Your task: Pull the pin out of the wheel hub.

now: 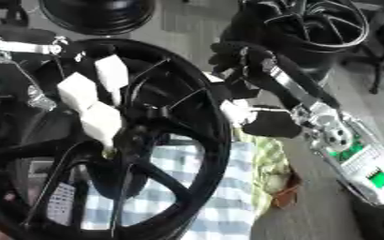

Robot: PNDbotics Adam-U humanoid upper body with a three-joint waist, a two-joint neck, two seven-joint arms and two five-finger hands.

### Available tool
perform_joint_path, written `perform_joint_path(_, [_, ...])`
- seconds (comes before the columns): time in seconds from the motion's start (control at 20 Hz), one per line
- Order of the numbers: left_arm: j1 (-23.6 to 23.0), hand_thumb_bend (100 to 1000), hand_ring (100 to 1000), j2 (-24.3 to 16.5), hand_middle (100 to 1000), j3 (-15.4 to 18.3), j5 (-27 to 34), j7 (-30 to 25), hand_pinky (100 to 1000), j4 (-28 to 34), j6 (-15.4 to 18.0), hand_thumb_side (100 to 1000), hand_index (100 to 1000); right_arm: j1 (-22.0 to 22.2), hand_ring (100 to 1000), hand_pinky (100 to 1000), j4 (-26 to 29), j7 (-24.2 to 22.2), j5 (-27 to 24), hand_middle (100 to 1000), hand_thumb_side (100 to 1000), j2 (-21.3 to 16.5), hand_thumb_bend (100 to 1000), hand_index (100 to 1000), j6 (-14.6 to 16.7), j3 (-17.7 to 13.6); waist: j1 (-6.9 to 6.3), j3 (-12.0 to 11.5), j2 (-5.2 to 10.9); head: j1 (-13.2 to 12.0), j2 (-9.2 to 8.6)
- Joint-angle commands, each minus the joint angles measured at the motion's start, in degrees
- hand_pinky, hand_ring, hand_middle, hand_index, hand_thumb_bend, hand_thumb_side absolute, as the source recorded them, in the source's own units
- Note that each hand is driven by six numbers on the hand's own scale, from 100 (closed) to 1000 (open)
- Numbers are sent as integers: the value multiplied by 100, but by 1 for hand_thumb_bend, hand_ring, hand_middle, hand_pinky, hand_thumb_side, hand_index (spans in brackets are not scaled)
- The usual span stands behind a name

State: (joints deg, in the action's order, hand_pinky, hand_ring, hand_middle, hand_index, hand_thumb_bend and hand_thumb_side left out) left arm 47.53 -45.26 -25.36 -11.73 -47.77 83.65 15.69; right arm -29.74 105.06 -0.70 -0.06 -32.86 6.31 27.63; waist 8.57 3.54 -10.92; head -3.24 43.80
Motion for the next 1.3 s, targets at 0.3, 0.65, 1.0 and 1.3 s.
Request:
perform_joint_path(0.3, [90,391,610,-83,544,45,155,-208,738,64,184,476,685,-60,777,673,34,3,1,769,290,-98,100,909,20,-58,-34,0,104,44,32])
perform_joint_path(0.65, [86,309,569,-92,488,71,225,-200,718,58,112,451,632,-48,777,673,29,-2,-5,769,291,-102,100,909,22,-60,-27,-11,116,59,32])
perform_joint_path(1.0, [103,259,547,-126,457,154,434,-44,697,80,46,435,602,-36,777,673,3,-4,-11,769,292,-112,100,910,19,-56,-27,-50,133,71,32])
perform_joint_path(1.3, [213,268,551,-192,459,329,721,272,696,196,-59,443,606,-10,777,673,-32,-11,-4,770,292,-126,100,910,19,-50,-44,-96,173,79,32])
